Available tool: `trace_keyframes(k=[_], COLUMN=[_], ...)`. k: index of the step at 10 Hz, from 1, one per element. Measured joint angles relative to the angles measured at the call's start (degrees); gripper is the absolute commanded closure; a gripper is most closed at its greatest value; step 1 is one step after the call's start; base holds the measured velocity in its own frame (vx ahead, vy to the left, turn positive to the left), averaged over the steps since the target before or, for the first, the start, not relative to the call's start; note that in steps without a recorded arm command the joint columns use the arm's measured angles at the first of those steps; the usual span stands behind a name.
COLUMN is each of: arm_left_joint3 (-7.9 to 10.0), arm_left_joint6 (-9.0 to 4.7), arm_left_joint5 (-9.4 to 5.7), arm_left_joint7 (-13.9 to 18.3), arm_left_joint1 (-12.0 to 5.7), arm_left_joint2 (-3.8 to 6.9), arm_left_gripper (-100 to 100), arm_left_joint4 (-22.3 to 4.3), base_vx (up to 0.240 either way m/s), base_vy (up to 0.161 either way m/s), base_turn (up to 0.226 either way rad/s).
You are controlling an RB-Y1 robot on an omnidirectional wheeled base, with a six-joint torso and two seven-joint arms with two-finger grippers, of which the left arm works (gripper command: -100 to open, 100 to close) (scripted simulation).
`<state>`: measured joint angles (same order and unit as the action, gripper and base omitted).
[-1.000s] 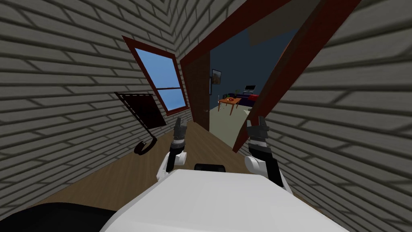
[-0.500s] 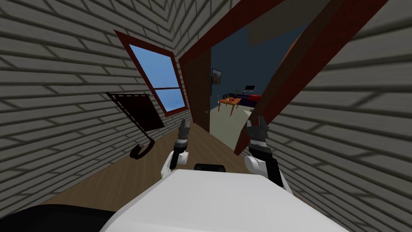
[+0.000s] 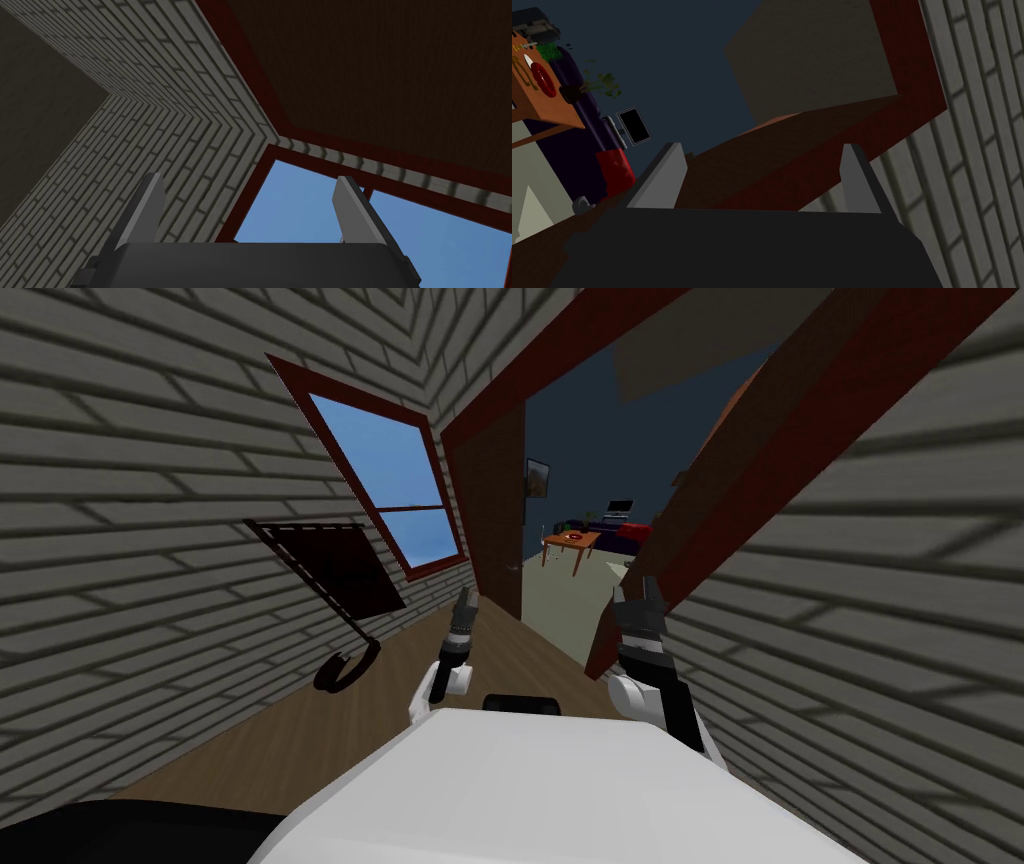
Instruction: Push the door open
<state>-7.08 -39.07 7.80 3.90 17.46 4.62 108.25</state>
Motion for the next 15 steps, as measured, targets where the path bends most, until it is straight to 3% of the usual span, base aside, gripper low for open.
trace_keyframes(k=[1, 15], arm_left_joint3=[-0.23, -4.23], arm_left_joint6=[-0.56, -1.81], arm_left_joint5=[0.0, 0.63], arm_left_joint7=[0.1, 2.5], arm_left_joint1=[-0.18, -7.41], arm_left_joint2=[0.17, 1.29], arm_left_gripper=[-100, -100], arm_left_joint4=[-1.3, -19.1], base_vx=[0.13, 0.102], base_vy=[0.039, 0.044], base_turn=[-0.025, -0.019])
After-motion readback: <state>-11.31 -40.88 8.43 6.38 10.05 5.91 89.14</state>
